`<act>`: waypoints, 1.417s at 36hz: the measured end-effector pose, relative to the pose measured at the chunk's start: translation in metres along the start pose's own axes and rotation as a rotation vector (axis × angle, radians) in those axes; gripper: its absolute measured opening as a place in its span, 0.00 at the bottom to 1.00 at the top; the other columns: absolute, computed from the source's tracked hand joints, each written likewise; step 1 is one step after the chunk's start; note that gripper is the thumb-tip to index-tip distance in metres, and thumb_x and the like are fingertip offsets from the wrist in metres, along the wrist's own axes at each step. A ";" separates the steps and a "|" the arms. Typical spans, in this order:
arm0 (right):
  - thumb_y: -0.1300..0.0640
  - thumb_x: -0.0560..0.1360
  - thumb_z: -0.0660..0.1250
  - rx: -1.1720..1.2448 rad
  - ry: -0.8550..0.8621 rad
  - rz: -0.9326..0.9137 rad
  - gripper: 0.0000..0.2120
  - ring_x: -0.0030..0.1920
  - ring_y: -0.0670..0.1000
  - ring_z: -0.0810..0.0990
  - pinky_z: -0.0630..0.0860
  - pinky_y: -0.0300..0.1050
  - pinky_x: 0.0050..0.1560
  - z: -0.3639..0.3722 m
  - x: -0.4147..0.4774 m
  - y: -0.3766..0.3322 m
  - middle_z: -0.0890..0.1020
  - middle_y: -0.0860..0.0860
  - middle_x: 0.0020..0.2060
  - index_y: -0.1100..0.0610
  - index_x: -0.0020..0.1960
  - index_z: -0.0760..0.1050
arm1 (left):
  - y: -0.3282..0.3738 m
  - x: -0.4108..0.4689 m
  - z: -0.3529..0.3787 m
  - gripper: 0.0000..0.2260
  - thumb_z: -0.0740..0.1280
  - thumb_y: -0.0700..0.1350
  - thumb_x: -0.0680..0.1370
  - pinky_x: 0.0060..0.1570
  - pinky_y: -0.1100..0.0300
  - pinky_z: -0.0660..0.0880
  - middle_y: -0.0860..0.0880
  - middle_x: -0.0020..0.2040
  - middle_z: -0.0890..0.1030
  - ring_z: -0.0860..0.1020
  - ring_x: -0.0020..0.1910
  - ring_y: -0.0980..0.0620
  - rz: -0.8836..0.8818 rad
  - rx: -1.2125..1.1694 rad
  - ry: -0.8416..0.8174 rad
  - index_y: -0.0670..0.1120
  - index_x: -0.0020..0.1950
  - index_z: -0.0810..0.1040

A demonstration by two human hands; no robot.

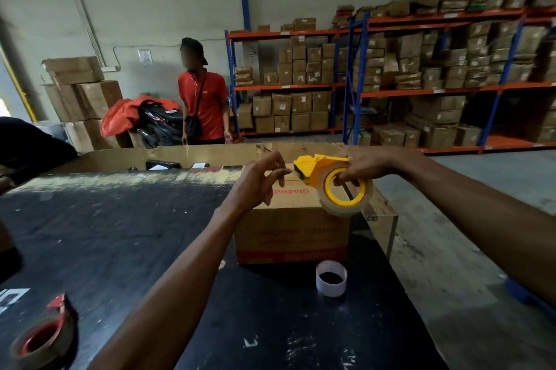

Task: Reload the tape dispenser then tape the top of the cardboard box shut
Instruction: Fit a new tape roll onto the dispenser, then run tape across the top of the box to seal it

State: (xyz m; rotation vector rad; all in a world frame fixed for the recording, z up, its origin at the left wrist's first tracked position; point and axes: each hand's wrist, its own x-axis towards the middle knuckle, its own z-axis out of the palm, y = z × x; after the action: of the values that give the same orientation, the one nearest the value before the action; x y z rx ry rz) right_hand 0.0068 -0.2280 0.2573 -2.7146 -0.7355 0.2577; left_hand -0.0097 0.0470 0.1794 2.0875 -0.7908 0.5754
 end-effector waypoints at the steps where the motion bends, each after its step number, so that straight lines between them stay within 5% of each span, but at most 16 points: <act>1: 0.57 0.80 0.71 -0.003 0.008 0.010 0.06 0.39 0.47 0.82 0.79 0.44 0.42 0.000 -0.001 0.002 0.83 0.50 0.42 0.48 0.48 0.77 | 0.001 0.000 0.004 0.07 0.67 0.44 0.84 0.20 0.57 0.74 0.45 0.38 0.85 0.80 0.22 0.47 -0.075 -0.089 -0.025 0.43 0.52 0.72; 6: 0.56 0.79 0.71 -0.059 0.051 0.040 0.08 0.47 0.50 0.82 0.76 0.45 0.46 0.003 -0.005 0.004 0.83 0.50 0.49 0.45 0.53 0.77 | 0.005 0.003 0.012 0.04 0.66 0.40 0.84 0.36 0.55 0.85 0.38 0.49 0.88 0.89 0.43 0.46 -0.393 -0.616 -0.204 0.42 0.57 0.73; 10: 0.56 0.79 0.71 -0.117 0.106 0.055 0.24 0.53 0.51 0.81 0.79 0.51 0.54 0.003 -0.009 -0.001 0.80 0.51 0.60 0.46 0.74 0.72 | -0.003 0.005 0.009 0.08 0.66 0.34 0.83 0.49 0.56 0.85 0.37 0.60 0.86 0.87 0.58 0.45 -0.545 -0.846 -0.263 0.41 0.61 0.75; 14: 0.53 0.77 0.72 -0.219 0.168 0.058 0.29 0.54 0.54 0.81 0.81 0.56 0.56 0.005 -0.009 -0.001 0.81 0.52 0.61 0.46 0.76 0.70 | -0.012 0.006 0.006 0.15 0.62 0.31 0.84 0.59 0.55 0.84 0.36 0.66 0.83 0.84 0.64 0.42 -0.655 -1.079 -0.339 0.38 0.69 0.75; 19: 0.52 0.76 0.72 -0.331 0.288 -0.010 0.30 0.35 0.41 0.72 0.73 0.48 0.41 0.010 -0.010 0.003 0.74 0.41 0.38 0.43 0.76 0.70 | -0.012 0.016 0.015 0.15 0.61 0.42 0.87 0.55 0.56 0.85 0.36 0.61 0.85 0.87 0.57 0.44 -0.839 -1.123 -0.273 0.36 0.70 0.75; 23: 0.50 0.73 0.71 -0.416 0.354 -0.027 0.30 0.44 0.50 0.79 0.78 0.52 0.45 0.018 -0.008 0.005 0.82 0.49 0.48 0.40 0.74 0.70 | -0.012 0.029 0.026 0.08 0.68 0.40 0.83 0.38 0.61 0.86 0.38 0.49 0.87 0.88 0.42 0.49 -1.033 -1.132 -0.111 0.36 0.59 0.80; 27: 0.51 0.74 0.71 -0.500 0.425 -0.039 0.33 0.57 0.58 0.82 0.76 0.52 0.49 0.023 -0.003 0.012 0.84 0.55 0.59 0.43 0.77 0.68 | -0.013 0.037 0.031 0.09 0.71 0.41 0.81 0.43 0.60 0.86 0.38 0.46 0.88 0.86 0.47 0.48 -1.114 -1.123 -0.147 0.36 0.57 0.80; 31: 0.50 0.75 0.70 -0.561 0.479 -0.025 0.34 0.56 0.59 0.82 0.71 0.49 0.44 0.025 -0.001 0.018 0.83 0.57 0.58 0.45 0.79 0.66 | -0.014 0.044 0.036 0.15 0.71 0.45 0.82 0.41 0.60 0.86 0.38 0.49 0.87 0.86 0.46 0.48 -1.131 -1.069 -0.174 0.36 0.63 0.79; 35: 0.49 0.75 0.70 -0.598 0.504 0.004 0.34 0.50 0.57 0.81 0.73 0.50 0.41 0.025 0.005 0.027 0.82 0.58 0.54 0.45 0.79 0.66 | -0.021 0.058 0.043 0.08 0.71 0.43 0.81 0.41 0.62 0.84 0.41 0.49 0.85 0.83 0.44 0.51 -1.110 -0.965 -0.214 0.40 0.57 0.83; 42: 0.46 0.76 0.69 -0.604 0.490 -0.016 0.36 0.52 0.56 0.79 0.67 0.48 0.44 0.029 0.006 0.030 0.82 0.57 0.60 0.45 0.82 0.62 | -0.022 0.068 0.051 0.09 0.66 0.44 0.85 0.55 0.57 0.81 0.44 0.45 0.86 0.85 0.45 0.51 -1.089 -0.715 -0.192 0.41 0.50 0.82; 46: 0.40 0.77 0.66 -0.598 0.434 0.023 0.38 0.62 0.60 0.78 0.72 0.52 0.50 0.037 0.017 0.034 0.80 0.58 0.64 0.42 0.83 0.55 | -0.030 0.083 0.060 0.10 0.63 0.43 0.86 0.49 0.58 0.81 0.41 0.53 0.86 0.83 0.47 0.51 -0.906 -0.452 -0.149 0.41 0.55 0.83; 51: 0.38 0.77 0.63 -0.404 0.305 0.239 0.39 0.66 0.65 0.76 0.67 0.50 0.49 0.044 0.019 0.030 0.74 0.65 0.71 0.46 0.84 0.53 | -0.042 0.098 0.072 0.08 0.63 0.42 0.86 0.49 0.52 0.82 0.41 0.49 0.82 0.82 0.45 0.49 -0.535 -0.183 -0.196 0.42 0.53 0.79</act>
State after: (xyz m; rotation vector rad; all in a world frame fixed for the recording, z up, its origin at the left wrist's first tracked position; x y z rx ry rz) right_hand 0.0257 -0.2321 0.2042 -3.1211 -0.4092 -0.2818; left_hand 0.0970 -0.0248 0.1787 2.0838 -0.3427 0.0062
